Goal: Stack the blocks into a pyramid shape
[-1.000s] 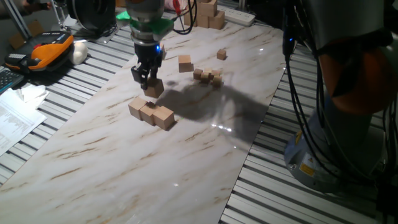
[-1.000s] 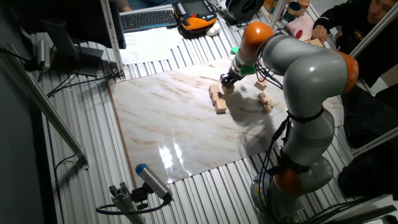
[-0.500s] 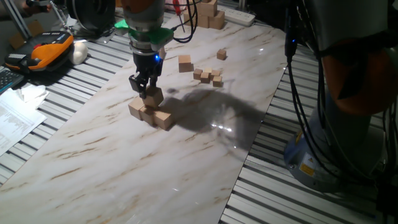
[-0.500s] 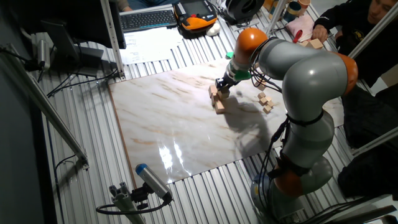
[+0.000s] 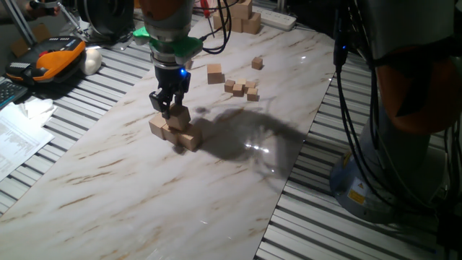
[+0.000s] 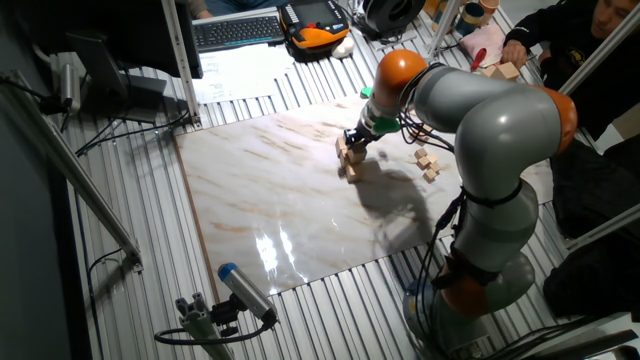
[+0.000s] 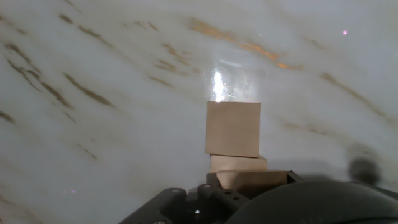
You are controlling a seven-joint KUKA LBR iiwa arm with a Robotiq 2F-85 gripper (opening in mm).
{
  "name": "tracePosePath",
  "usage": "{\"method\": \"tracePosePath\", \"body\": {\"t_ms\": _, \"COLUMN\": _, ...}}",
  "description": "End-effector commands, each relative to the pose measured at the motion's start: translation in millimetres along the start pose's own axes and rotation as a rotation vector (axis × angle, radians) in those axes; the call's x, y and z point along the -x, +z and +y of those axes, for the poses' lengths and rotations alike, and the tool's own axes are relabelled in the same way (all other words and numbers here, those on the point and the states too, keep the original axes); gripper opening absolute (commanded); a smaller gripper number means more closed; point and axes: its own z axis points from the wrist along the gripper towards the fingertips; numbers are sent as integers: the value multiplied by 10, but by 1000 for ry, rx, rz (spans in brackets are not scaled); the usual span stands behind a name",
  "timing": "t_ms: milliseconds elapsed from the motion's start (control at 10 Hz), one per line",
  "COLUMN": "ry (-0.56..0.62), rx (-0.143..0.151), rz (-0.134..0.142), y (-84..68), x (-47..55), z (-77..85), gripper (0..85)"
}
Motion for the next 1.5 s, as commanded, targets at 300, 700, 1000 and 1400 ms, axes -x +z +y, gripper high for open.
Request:
{"method": "tracePosePath", "body": {"t_ms": 300, "ry": 7, "rx": -4, "rz": 2, "y": -10, "x": 1, "z": 61, "gripper": 0}}
{"method": "tracePosePath", "body": {"t_ms": 700, "ry": -5, "rx": -6, "rz": 18, "y": 9, "x": 3, "z": 70, "gripper": 0}}
{"method": "tracePosePath", "body": {"t_ms": 1000, "ry": -6, "rx": 10, "rz": 36, "y": 15, "x": 3, "z": 71, "gripper": 0}}
{"method": "tracePosePath", "body": {"t_ms": 1400, "ry": -28, "rx": -15, "rz": 26, "y": 22, "x": 3, "z": 71, "gripper": 0}}
